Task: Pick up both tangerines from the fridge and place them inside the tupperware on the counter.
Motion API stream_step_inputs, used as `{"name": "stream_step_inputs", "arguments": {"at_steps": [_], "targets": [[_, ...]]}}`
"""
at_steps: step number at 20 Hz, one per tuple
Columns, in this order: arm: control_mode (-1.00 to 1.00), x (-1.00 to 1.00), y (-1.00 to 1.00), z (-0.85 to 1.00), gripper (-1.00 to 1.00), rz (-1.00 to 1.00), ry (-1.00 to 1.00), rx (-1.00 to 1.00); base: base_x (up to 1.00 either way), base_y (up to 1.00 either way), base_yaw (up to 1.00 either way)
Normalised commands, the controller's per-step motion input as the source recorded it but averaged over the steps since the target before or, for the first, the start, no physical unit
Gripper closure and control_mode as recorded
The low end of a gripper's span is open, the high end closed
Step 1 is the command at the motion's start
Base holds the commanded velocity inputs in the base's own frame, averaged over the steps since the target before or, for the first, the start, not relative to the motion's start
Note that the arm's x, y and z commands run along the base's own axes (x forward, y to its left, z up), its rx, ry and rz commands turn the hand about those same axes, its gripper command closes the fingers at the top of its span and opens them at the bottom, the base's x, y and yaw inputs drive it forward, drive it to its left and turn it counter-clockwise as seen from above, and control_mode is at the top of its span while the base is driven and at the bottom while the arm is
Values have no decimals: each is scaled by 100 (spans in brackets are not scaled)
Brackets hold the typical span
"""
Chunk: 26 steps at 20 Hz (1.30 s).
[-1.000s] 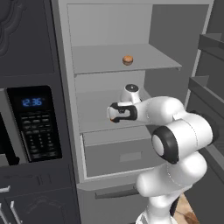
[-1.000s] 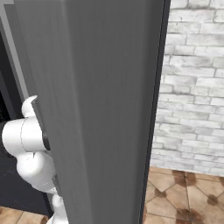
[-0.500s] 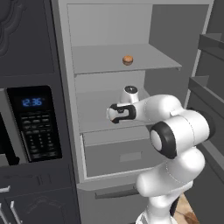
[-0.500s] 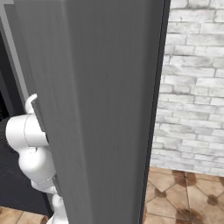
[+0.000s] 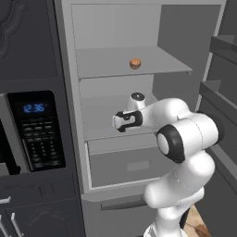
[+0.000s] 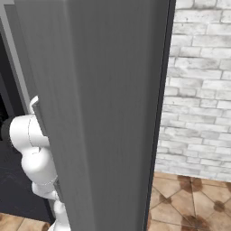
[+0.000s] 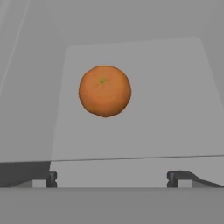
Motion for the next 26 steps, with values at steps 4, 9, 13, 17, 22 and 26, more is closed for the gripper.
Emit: {"name": "stream_step_inputs", "arguments": {"at_steps": [4,9,13,17,22,26], "targets": [[-100,14,5,-11,-100,0,0,0,0,0,0],[-100,18,7,-11,-100,-1,2,0,0,0,0],[-100,18,9,-8,-100,-1,0,0,0,0,0],[-100,17,4,-10,-100,0,0,0,0,0,0],[-100,13,0,-9,-100,0,0,1,0,0,0],[-100,20,0,-8,-100,0,0,4,0,0,0]]}}
